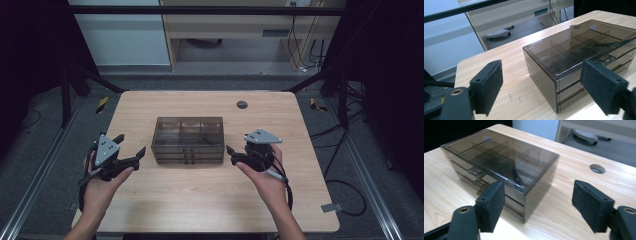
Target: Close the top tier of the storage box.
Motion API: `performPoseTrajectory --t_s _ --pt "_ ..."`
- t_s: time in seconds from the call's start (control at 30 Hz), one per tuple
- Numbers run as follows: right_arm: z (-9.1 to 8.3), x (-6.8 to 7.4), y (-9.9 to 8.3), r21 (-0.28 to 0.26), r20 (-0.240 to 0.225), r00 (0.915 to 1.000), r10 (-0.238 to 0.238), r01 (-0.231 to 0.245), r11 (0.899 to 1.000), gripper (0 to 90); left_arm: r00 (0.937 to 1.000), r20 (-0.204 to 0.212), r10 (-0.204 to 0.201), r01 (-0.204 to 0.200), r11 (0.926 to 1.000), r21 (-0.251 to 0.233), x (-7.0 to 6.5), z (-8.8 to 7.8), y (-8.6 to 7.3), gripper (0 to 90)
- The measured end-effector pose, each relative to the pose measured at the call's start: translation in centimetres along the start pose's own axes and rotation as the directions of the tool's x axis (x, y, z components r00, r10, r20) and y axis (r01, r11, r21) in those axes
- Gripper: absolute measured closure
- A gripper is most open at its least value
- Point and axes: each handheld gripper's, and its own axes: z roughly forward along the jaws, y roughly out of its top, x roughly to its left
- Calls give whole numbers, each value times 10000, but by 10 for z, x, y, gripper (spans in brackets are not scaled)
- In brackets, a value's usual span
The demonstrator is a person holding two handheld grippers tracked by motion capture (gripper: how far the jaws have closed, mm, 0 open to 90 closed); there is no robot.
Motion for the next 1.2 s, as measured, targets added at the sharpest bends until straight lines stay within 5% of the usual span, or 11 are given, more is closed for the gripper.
performPoseTrajectory --t_s 0.77,1.2 --pt "-20 -38 -16 -66 568 9945 882 -880 9961 100 9993 361 -98 92 9998 157 16 -8 -22 51" --pt "-29 -54 -28 217 923 9918 886 -910 9956 66 9993 351 115 -124 9996 235 24 -11 -36 35"
